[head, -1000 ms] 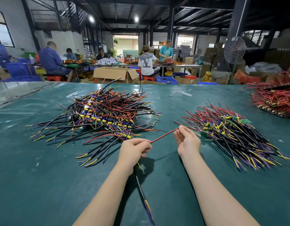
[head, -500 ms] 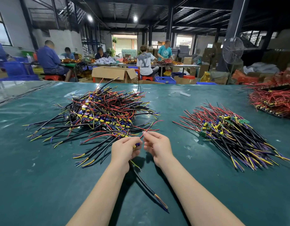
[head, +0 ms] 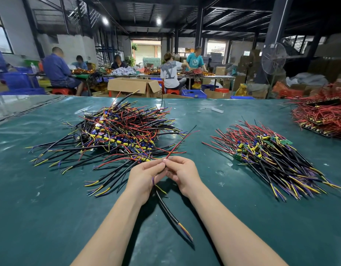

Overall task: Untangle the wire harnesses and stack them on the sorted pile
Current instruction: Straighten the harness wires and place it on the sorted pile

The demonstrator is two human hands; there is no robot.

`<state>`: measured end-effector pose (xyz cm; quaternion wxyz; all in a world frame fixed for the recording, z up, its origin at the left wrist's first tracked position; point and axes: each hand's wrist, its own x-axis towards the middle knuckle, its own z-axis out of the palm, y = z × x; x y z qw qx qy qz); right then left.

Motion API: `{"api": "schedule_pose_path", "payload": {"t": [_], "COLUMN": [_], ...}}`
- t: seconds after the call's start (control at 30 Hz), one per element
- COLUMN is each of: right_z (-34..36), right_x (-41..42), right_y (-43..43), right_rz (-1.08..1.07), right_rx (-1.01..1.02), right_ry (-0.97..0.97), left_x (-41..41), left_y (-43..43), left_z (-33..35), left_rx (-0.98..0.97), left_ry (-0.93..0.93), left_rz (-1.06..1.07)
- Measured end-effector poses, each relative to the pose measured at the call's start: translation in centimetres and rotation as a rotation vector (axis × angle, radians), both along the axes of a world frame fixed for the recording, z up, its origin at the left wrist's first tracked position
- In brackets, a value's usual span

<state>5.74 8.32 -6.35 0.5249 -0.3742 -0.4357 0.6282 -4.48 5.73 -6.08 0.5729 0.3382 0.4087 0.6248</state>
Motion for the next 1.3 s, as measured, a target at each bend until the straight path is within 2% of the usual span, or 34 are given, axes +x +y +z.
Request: {"api": "schedule_pose_path", "payload": {"t": [0.23, 0.37, 0.5, 0.7, 0.87, 1.07, 1.3], "right_z": [0.4, 0.3, 0.2, -0.2, 0.0, 0.4, 0.5], "right_x": [0.4, 0.2, -0.5, -1.0, 0.1, 1.9, 3.8], "right_y": [0.1, 0.0, 0.1, 0.3, 0.9, 1.9, 3.0], "right_rz": [0.028, 0.055, -0.088, -0.21, -0.245, -0.31, -0.404], "right_rx": [0.019, -0.012, 0.055, 0.053, 0.02, -0.016, -0.049], "right_ry": [-0.031, 0.025, 0.004, 0.085, 0.1, 0.136, 0.223], "left_x": [0.5, 0.4, 0.9, 1.5, 2.2, 2.6, 2.3], "left_y": [-0.2, -0.2, 0.1, 0.1, -0.1, -0.8, -0.8], "left_z": [0.0, -0.2, -0.4, -0.4, -0.2, 0.2, 0.3], "left_rx": [0.042, 0.057, 0.044, 0.019, -0.016, -0.038, -0.042], "left_ry": [-0.023, -0.015, -0.014, -0.049, -0.129, -0.088, -0.106], "left_rz": [-0.007, 0.032, 0.107, 0.163, 0.115, 0.117, 0.02]}}
